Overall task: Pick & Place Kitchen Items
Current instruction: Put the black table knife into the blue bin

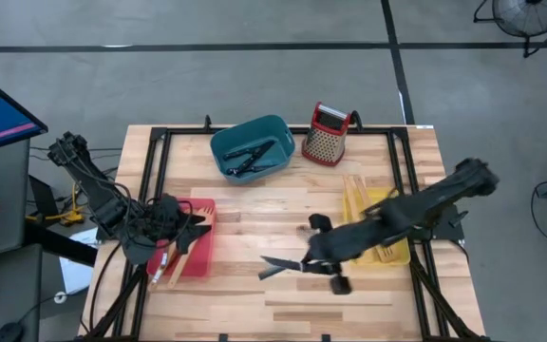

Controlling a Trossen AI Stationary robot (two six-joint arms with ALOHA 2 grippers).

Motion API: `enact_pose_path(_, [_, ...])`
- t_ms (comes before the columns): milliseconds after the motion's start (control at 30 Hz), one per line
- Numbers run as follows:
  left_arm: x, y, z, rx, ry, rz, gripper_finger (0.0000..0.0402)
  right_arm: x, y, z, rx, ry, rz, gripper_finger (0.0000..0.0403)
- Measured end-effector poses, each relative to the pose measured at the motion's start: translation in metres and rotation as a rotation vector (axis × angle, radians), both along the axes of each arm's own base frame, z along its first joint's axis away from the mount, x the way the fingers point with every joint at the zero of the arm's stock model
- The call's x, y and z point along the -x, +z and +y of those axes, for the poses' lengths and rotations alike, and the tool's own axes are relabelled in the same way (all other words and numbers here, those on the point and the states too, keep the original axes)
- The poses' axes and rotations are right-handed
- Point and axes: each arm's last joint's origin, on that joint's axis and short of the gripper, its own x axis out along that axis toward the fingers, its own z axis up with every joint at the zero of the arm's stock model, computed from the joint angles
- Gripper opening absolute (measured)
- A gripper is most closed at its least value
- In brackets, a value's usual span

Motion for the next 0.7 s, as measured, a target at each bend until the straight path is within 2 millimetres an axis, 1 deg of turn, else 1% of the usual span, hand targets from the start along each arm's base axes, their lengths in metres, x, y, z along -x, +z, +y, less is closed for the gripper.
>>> enact_pose_path(100, [0.0, 0.0, 0.0, -0.004, 0.006, -0.004, 0.0227, 0.024, 0.04, 0.003, -0.058, 0.085, -0.225, 0.0069])
enact_pose_path(167, [0.0, 0.0, 0.0, -0.004, 0.005, -0.004, 0.0227, 0.04, 0.061, 0.005, -0.078, 0.151, -0.363, 0.007])
enact_pose_path(233, [0.0, 0.0, 0.0, -0.004, 0.006, -0.004, 0.0227, 0.056, 0.08, 0.008, -0.091, 0.216, -0.488, 0.0071])
enact_pose_path(300, [0.0, 0.0, 0.0, -0.004, 0.006, -0.004, 0.0227, 0.071, 0.093, 0.012, -0.1, 0.284, -0.588, 0.0071])
enact_pose_path(400, [0.0, 0.0, 0.0, -0.004, 0.006, -0.004, 0.0227, 0.088, 0.106, 0.019, -0.093, 0.375, -0.709, 0.0071])
enact_pose_path(467, [0.0, 0.0, 0.0, -0.004, 0.006, -0.004, 0.0227, 0.097, 0.11, 0.024, -0.08, 0.435, -0.758, 0.0071])
enact_pose_path(567, [0.0, 0.0, 0.0, -0.004, 0.007, -0.005, 0.0227, 0.106, 0.113, 0.031, -0.063, 0.487, -0.803, 0.0071])
enact_pose_path(700, [0.0, 0.0, 0.0, -0.005, 0.007, -0.005, 0.0227, 0.113, 0.112, 0.039, -0.048, 0.54, -0.82, 0.0072])
